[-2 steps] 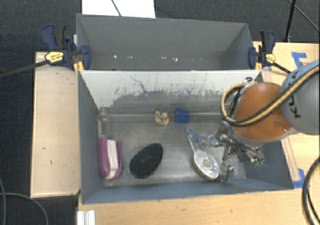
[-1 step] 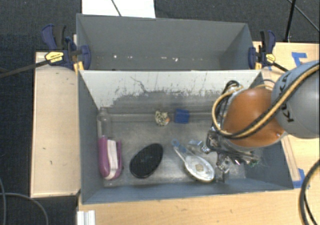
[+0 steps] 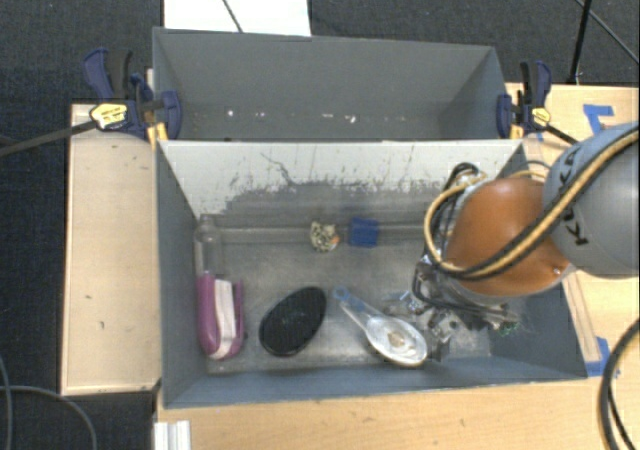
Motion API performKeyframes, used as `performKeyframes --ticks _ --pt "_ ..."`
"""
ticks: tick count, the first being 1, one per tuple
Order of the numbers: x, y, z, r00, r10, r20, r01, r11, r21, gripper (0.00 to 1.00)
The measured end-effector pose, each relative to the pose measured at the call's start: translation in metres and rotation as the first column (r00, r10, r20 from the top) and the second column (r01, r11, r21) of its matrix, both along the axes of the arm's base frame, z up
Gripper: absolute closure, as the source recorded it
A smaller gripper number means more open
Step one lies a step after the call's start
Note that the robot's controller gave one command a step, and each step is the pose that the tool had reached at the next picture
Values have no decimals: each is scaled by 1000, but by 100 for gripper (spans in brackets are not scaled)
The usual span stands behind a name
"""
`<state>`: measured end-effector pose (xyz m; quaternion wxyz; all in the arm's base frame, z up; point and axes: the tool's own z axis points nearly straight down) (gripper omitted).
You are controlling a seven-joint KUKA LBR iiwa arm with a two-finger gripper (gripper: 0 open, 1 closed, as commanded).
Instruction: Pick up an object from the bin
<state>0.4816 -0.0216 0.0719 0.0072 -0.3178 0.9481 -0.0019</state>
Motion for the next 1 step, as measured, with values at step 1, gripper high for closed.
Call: performKeyframes --ticks 1 --pt "20 -12 119 998 -62 -4 62 998 -1 100"
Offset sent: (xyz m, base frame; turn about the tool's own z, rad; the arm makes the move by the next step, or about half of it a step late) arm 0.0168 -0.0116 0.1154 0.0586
